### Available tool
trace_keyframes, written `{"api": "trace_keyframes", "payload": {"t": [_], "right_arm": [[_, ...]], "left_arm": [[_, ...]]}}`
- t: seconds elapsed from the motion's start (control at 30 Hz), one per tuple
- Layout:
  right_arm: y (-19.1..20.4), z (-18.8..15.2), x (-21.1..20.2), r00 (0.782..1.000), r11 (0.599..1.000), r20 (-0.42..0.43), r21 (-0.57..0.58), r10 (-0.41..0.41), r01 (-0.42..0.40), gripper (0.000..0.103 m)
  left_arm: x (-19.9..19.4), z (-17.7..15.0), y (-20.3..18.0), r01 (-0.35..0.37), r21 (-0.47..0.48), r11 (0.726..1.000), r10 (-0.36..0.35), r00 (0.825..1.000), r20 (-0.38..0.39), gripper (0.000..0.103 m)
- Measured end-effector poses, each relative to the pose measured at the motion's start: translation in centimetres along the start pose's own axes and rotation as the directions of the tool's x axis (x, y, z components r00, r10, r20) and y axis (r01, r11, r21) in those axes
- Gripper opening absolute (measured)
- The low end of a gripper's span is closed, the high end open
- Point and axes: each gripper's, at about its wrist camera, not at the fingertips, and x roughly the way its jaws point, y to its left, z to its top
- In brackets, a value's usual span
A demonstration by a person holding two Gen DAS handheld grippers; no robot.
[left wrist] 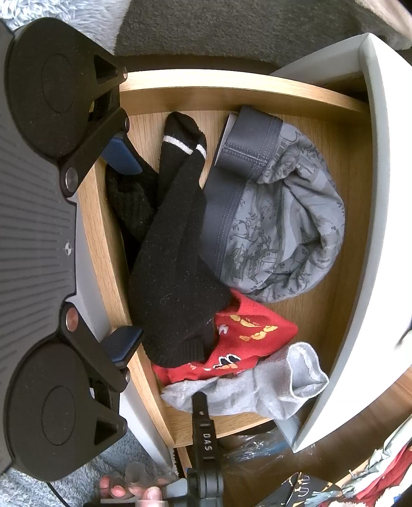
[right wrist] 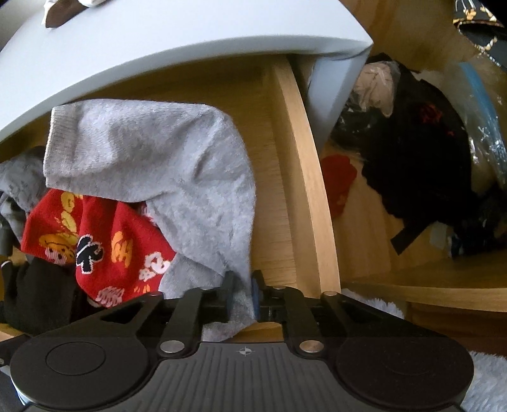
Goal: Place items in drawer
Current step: 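Place the grey sock in the drawer beside the red socks, release, then move the right gripper to the remaining grey sock and grasp it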
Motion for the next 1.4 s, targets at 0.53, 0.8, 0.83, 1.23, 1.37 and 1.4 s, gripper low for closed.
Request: {"api": "trace_keyframes", "payload": {"t": [0.53,0.8,0.83,1.23,1.37,1.4], "right_arm": [[4.5,4.2,-11.8,0.858,0.956,0.428,-0.200,0.284,-0.217,0.080],[12.2,16.0,-14.3,0.751,0.902,0.515,-0.345,0.414,-0.260,0.078],[13.3,17.3,-13.9,0.745,0.905,0.530,-0.345,0.405,-0.247,0.078],[21.7,27.6,-7.1,0.820,0.974,0.526,-0.149,0.225,-0.172,0.069],[22.1,28.6,-5.7,0.852,0.986,0.497,-0.120,0.162,-0.117,0.060],[22.2,28.8,-5.4,0.866,0.987,0.479,-0.127,0.144,-0.094,0.049]], "left_arm": [[0.2,-0.1,-0.2,0.010,0.009,1.000,-0.010,1.000,0.000,0.102],[0.3,0.1,-0.2,0.016,0.017,1.000,-0.016,1.000,-0.010,0.102],[0.2,0.1,-0.3,0.010,0.026,1.000,-0.010,1.000,-0.007,0.102],[0.3,0.6,-0.8,0.004,0.075,0.997,-0.004,1.000,-0.011,0.102],[0.4,0.6,-0.8,0.011,0.071,0.997,-0.010,1.000,-0.016,0.102],[0.4,0.6,-0.8,0.013,0.071,0.997,-0.012,1.000,-0.018,0.102]]}}
